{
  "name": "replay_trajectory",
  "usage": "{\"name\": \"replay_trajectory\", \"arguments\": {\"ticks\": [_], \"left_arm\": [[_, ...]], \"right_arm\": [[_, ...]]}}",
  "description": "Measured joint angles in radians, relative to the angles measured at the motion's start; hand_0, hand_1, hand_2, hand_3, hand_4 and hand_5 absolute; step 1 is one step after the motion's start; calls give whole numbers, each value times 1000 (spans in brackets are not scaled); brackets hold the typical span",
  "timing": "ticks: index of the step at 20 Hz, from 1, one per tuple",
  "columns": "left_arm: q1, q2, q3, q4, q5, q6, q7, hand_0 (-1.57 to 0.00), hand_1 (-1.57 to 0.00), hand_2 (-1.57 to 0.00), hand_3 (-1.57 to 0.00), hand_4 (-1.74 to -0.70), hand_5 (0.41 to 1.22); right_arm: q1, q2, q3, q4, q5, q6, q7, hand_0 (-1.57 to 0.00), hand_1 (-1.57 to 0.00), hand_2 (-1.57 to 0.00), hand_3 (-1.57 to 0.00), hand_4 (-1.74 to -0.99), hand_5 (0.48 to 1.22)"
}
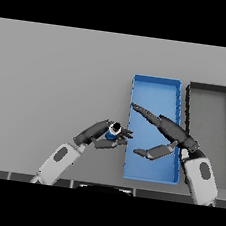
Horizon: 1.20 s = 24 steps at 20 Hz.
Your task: Pick up the blue pipe and place it into the blue bin.
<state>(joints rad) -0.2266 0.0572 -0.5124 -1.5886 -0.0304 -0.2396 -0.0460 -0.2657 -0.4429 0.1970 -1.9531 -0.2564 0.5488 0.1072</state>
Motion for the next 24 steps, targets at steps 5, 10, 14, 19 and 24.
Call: {"name": "replay_trajectory", "arguments": {"ticks": [5, 10, 14, 19, 24], "left_arm": [[6, -22, 1, -8, -17, -17, 15, -1571, -1571, -1571, -1571, -1475, 1221], [-3, -33, 33, 22, 3, -65, 6, -1571, -1571, -1571, -1571, -1474, 1221], [6, -42, 40, 45, -2, -102, -33, -1571, -1571, -1571, -1571, -1456, 1221], [11, -62, 55, 17, 5, -107, 43, -1571, -1571, -1537, -1163, -1625, 1221], [17, -76, 53, 28, -18, -111, 20, -1571, -1571, -1560, -1331, -1703, 1221]], "right_arm": [[-85, 33, 74, 26, -57, 37, 113, 1, 1, 1, 1, -1214, 520], [-172, 104, 152, 87, -35, 76, 150, 1, 1, 1, 1, -1194, 514], [-226, 149, 181, 142, -40, 91, 183, 1, -32, -54, -6, -1215, 513], [-297, 191, 202, 196, -46, 107, 194, -818, -836, -840, -662, -1446, 527], [-279, 236, 211, 217, -71, 92, 176, -1324, -1330, -1331, -1225, -1481, 869]]}}
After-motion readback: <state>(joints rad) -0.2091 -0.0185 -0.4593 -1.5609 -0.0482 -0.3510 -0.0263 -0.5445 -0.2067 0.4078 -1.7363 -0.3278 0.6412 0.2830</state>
